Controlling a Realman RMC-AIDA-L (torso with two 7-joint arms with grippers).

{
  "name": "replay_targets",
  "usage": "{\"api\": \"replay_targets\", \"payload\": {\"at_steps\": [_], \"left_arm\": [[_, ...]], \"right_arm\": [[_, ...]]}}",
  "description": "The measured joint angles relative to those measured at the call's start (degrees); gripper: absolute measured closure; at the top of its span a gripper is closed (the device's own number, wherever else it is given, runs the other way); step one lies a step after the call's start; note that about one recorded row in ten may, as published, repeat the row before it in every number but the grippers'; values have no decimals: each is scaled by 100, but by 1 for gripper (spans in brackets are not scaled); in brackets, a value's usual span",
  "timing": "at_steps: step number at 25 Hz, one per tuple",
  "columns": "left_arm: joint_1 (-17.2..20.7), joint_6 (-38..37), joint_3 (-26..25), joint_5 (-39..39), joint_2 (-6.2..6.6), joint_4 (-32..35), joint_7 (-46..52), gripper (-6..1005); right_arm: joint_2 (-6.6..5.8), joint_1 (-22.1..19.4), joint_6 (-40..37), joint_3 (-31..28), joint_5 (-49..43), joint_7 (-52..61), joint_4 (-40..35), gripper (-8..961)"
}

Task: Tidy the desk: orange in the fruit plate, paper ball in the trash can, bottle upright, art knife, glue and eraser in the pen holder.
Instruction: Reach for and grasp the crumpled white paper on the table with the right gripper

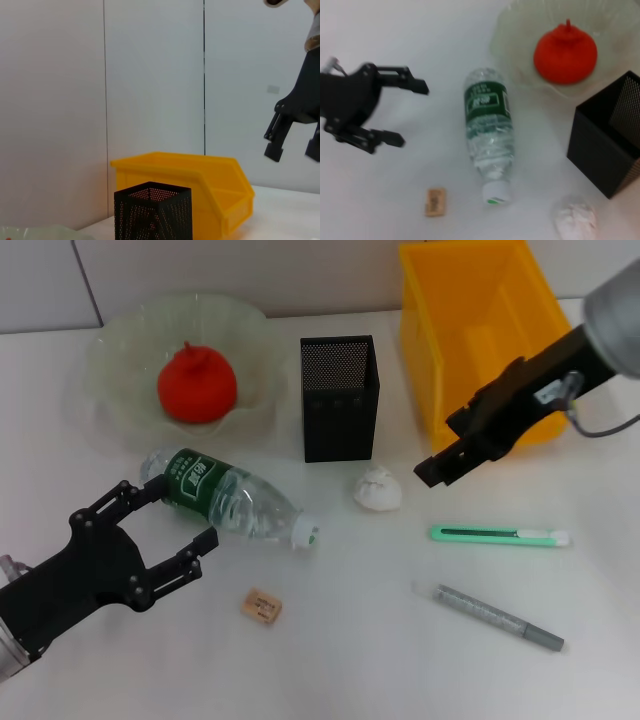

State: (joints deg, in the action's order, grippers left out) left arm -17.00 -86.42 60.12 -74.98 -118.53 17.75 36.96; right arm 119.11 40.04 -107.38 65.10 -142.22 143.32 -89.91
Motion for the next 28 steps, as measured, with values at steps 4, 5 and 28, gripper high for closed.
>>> {"api": "replay_targets", "payload": {"at_steps": [4,5,28], "left_arm": [[0,11,0,1,-1,-10,2,187],[0,11,0,1,-1,-22,2,187],[-28,-5,684,-70,148,-4,188,187]], "right_arm": [[25,117,340,669,-518,560,24,167],[32,143,451,832,-618,730,54,167],[42,468,2429,2218,-998,1655,1870,168]]}}
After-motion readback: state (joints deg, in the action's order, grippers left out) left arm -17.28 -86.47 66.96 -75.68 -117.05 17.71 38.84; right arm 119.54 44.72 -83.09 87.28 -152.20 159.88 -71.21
